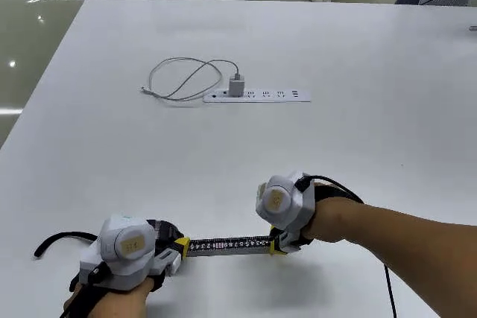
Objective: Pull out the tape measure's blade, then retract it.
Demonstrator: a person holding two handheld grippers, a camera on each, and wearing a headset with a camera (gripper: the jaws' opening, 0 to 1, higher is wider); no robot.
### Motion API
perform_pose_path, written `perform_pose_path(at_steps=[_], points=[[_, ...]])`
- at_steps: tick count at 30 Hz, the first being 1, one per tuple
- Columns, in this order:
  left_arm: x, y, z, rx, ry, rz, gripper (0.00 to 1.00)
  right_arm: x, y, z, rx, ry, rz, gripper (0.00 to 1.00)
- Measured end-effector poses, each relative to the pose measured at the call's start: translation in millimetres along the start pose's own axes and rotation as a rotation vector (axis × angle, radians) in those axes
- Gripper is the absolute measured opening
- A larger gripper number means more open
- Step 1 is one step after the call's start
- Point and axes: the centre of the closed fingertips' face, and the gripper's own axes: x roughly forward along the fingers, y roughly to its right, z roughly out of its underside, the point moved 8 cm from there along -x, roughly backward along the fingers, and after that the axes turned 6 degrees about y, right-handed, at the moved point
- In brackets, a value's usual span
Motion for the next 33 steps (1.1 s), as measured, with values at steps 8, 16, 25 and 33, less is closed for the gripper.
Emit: perform_pose_path(at_steps=[8,16,25,33], points=[[0.0,-0.3,-0.2,-0.001,-0.001,-0.002,0.61,0.7,0.4,-2.8,-0.019,-0.011,-0.007,0.09],[0.5,-0.4,-0.4,-0.003,-0.001,-0.002,0.61,2.1,-0.4,-6.5,-0.006,-0.021,0.000,0.09],[0.5,-0.3,-0.6,-0.004,-0.003,-0.001,0.61,3.4,-0.9,-11.5,-0.029,-0.051,-0.003,0.09],[0.4,-0.2,-0.5,-0.005,-0.002,0.000,0.61,4.1,-0.6,-12.3,-0.051,-0.038,-0.018,0.09]])
